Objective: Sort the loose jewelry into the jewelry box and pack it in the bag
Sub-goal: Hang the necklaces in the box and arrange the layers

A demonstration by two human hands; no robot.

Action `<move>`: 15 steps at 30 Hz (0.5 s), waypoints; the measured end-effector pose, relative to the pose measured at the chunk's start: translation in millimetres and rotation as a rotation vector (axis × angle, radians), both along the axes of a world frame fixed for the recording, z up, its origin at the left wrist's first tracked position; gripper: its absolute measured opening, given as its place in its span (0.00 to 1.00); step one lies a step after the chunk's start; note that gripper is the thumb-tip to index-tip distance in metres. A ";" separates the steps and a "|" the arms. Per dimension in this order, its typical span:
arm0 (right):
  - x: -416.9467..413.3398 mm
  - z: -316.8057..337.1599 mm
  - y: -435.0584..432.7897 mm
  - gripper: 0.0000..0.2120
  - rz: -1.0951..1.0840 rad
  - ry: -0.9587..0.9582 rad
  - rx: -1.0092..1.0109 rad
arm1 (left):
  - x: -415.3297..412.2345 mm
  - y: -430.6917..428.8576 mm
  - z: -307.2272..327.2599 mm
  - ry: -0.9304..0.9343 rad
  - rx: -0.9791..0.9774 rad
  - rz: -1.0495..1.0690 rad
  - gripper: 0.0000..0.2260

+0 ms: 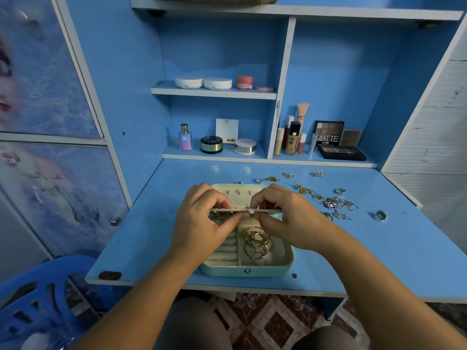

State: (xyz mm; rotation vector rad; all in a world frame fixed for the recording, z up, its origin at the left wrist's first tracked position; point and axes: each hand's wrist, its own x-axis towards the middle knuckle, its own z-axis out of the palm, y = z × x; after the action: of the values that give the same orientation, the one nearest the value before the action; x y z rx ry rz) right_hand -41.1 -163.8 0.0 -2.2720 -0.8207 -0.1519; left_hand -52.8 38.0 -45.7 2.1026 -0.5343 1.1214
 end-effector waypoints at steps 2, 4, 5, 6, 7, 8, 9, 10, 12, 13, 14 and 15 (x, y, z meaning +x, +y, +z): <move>0.3 -0.7 -0.6 0.07 0.011 -0.014 -0.008 | -1.1 0.1 -1.6 0.006 0.000 0.004 0.15; -1.4 -3.7 -3.4 0.07 0.009 -0.030 0.026 | -2.6 0.3 -2.7 0.009 -0.003 0.008 0.14; -2.9 -6.4 -6.0 0.08 -0.004 -0.042 0.050 | -3.7 0.5 -2.5 0.012 -0.006 0.009 0.14; -4.5 -9.7 -9.6 0.09 -0.026 -0.064 0.073 | -5.0 1.5 -2.5 0.017 -0.009 0.010 0.14; -6.4 -13.3 -13.6 0.10 -0.052 -0.094 0.091 | -6.6 2.7 -2.4 0.026 -0.009 0.012 0.15; -8.5 -17.1 -17.8 0.10 -0.078 -0.128 0.103 | -8.4 4.6 -3.0 0.036 -0.005 0.011 0.15; -10.8 -21.0 -21.5 0.10 -0.097 -0.157 0.115 | -10.6 7.1 -4.3 0.047 0.000 0.007 0.15; -13.2 -25.0 -24.6 0.09 -0.107 -0.176 0.130 | -12.8 9.9 -6.2 0.058 0.005 -0.004 0.15; -18.0 -32.9 -28.8 0.09 -0.107 -0.182 0.159 | -18.0 16.0 -11.7 0.087 0.006 -0.042 0.17; -20.5 -36.5 -30.0 0.09 -0.106 -0.186 0.164 | -20.8 18.9 -14.4 0.105 -0.005 -0.065 0.19; -22.9 -39.7 -30.8 0.08 -0.107 -0.198 0.164 | -23.6 21.9 -16.7 0.124 -0.026 -0.085 0.20; -25.2 -42.3 -31.7 0.08 -0.108 -0.211 0.167 | -26.6 24.8 -18.3 0.144 -0.057 -0.101 0.21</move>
State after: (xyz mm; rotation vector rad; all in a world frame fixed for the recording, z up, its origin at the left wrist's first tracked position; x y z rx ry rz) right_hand -66.3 -195.5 -42.4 -2.1664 -0.7611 -0.4990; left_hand -79.4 62.8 -64.0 2.0644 -0.5270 0.9108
